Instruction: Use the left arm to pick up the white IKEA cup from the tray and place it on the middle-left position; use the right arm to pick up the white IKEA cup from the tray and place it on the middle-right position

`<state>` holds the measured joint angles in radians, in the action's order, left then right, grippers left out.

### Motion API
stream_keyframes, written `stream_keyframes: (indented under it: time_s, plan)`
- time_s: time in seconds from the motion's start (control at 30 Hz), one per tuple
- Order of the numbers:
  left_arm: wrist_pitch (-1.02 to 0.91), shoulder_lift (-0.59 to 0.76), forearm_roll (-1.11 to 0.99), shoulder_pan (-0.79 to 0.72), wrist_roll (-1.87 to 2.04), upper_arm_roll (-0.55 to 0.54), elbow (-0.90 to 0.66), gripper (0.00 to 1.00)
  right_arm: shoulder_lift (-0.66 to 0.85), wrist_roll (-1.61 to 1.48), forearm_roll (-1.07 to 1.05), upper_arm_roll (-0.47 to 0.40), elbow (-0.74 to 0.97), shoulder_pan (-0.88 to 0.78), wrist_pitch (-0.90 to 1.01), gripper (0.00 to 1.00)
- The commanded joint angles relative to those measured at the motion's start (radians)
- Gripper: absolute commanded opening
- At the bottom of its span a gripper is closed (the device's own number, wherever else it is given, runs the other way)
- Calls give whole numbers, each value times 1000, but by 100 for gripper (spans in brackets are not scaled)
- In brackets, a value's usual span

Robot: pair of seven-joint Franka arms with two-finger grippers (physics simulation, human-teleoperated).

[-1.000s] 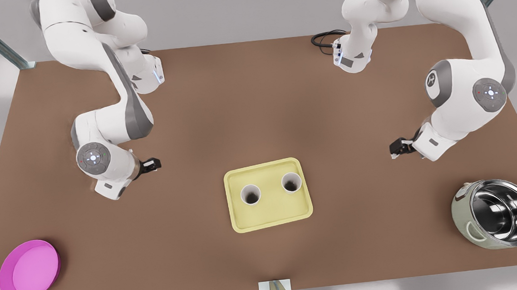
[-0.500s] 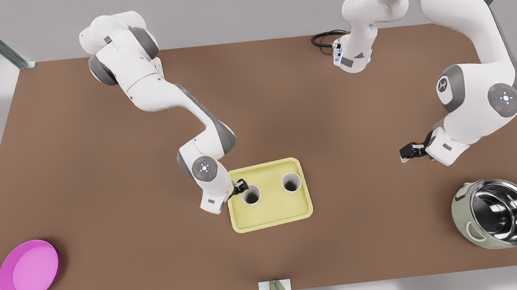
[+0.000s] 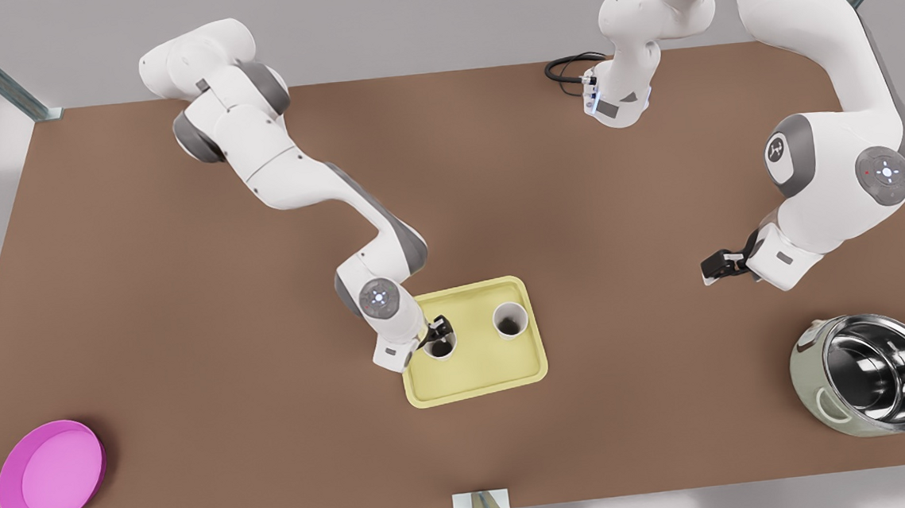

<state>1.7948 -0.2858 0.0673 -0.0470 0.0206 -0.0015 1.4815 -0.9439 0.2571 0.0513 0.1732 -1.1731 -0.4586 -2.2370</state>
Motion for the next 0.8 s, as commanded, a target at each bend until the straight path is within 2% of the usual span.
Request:
stream_keyframes:
  time_s: [0.0, 0.03, 0.07, 0.1, 0.13, 0.17, 0.37, 0.43, 0.5, 0.6, 0.7, 0.77]
  plan:
    - [0, 2, 0, 6, -5, 1, 2, 100, -4, 28, 1, 0, 0, 0, -29, 99]
    - [-6, 2, -4, 12, -13, 1, 3, 100, -4, 27, 2, 0, 0, 0, -30, 69]
    - [-49, 2, -6, 13, -42, 0, 3, 100, -4, 31, 2, 0, 0, 0, -30, 42]
    - [-57, 5, 2, 7, -11, -5, 3, 100, -4, 31, 1, 0, 0, 0, -30, 37]
    - [-113, 11, 43, 4, 19, -9, 5, 100, -4, 33, 1, 0, 0, -2, -30, 37]
    - [-271, 25, 88, 7, 7, -8, 8, 100, -4, 33, 2, 0, 0, -2, -30, 37]
    - [-250, 17, 121, 33, 18, 3, 11, 100, -3, 40, -1, 0, 1, 0, -29, 25]
    - [-250, 19, 120, 33, 19, 3, 19, 100, 27, 40, -8, -4, 3, 8, -15, 25]
    - [-250, 20, 118, 33, 16, 3, 20, 100, 69, 40, -61, -6, 3, 9, -6, 20]
    - [-250, 19, 115, 33, 16, 3, 20, 100, 186, 39, -108, -15, 1, 43, 171, 10]
    - [-242, 14, 121, 42, 10, 5, 8, 100, 215, 5, -96, -6, -2, 152, 255, 4]
    - [-247, 17, 115, 33, 24, -3, 0, 100, 230, -330, -71, -9, -10, 268, 393, 2]
